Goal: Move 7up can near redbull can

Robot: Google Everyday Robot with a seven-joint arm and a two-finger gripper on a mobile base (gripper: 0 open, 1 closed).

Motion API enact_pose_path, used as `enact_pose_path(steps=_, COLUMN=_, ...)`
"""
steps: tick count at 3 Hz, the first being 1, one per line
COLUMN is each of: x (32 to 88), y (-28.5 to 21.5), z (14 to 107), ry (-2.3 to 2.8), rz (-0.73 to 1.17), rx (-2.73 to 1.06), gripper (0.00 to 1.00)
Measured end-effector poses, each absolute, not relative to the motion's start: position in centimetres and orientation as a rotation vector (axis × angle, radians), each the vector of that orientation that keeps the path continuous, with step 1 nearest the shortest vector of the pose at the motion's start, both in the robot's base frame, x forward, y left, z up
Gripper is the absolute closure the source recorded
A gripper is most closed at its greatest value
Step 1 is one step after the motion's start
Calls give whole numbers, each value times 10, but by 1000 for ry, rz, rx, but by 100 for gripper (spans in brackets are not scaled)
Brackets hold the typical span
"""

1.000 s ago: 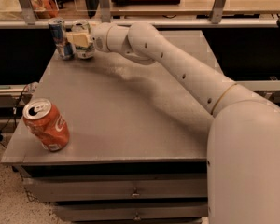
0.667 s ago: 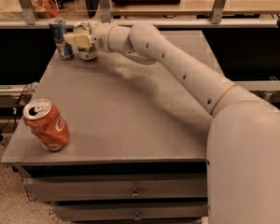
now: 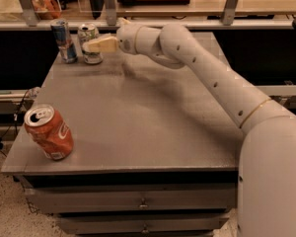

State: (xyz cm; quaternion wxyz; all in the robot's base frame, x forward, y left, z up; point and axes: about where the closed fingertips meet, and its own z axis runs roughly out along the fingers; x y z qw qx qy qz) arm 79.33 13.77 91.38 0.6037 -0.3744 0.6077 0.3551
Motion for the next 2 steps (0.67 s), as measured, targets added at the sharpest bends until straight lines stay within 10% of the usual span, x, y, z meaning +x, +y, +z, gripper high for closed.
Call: enact_pose_path(steps=2, x=778, y=-32, z=970, ry=1380, rz=588, rx=-902, gripper=0)
